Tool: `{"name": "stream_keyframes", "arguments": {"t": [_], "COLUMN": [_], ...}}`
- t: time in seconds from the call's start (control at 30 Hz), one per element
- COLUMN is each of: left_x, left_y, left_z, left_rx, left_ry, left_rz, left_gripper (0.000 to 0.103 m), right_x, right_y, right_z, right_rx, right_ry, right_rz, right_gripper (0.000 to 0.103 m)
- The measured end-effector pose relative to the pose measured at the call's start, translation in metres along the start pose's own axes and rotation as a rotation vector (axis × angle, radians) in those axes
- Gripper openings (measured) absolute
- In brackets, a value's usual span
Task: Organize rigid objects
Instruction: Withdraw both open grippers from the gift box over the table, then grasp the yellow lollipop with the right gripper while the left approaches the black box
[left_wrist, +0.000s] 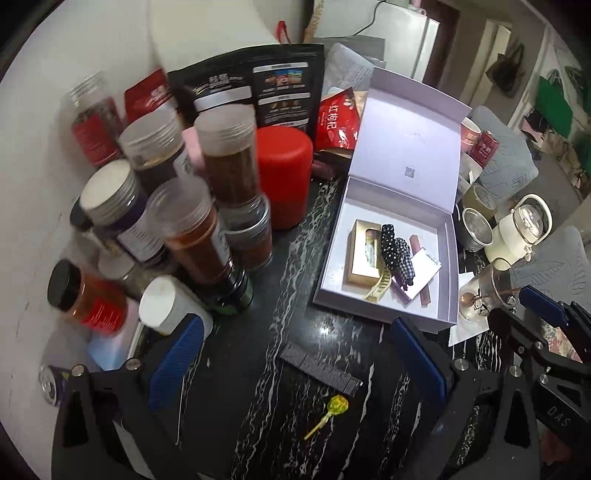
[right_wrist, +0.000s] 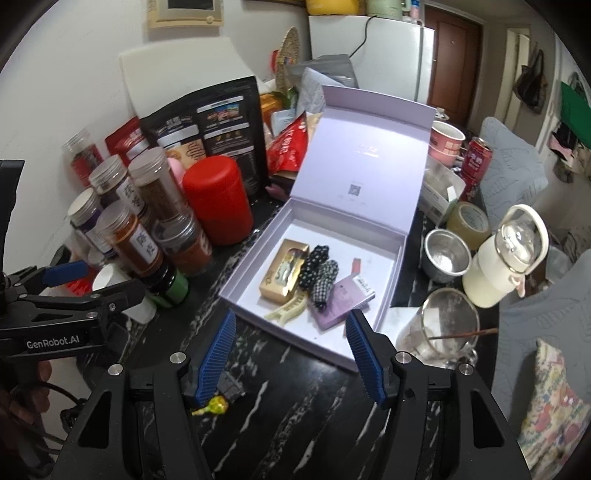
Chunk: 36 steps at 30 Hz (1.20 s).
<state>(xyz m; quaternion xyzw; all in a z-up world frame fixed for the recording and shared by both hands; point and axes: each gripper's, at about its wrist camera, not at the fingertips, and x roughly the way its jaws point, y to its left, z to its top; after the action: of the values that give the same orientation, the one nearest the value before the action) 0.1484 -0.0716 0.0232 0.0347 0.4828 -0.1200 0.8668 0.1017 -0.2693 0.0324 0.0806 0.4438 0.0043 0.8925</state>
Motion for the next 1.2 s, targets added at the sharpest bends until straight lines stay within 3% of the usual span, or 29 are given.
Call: {"name": "stream_keyframes", "arguments": {"t": [0.63,1.2], "left_x": [-0.033,-0.031], "left_y": [0.024,0.055], "left_z": [-0.082,-0.151], "left_rx": [-0.146,-0.368], "left_ry": [0.019,0.046], "left_rz": [0.089,0.132], "left_gripper": [0.103,0.103], "right_x": [-0.004,0.025], "right_y": [0.03,0.057], "right_z": [-0.047,-0.081], "right_rx": [-0.083,-0.18], "right_ry": [0.062,0.172], "right_rz": [0.13,0.232], "right_gripper": [0.063,0.062]}}
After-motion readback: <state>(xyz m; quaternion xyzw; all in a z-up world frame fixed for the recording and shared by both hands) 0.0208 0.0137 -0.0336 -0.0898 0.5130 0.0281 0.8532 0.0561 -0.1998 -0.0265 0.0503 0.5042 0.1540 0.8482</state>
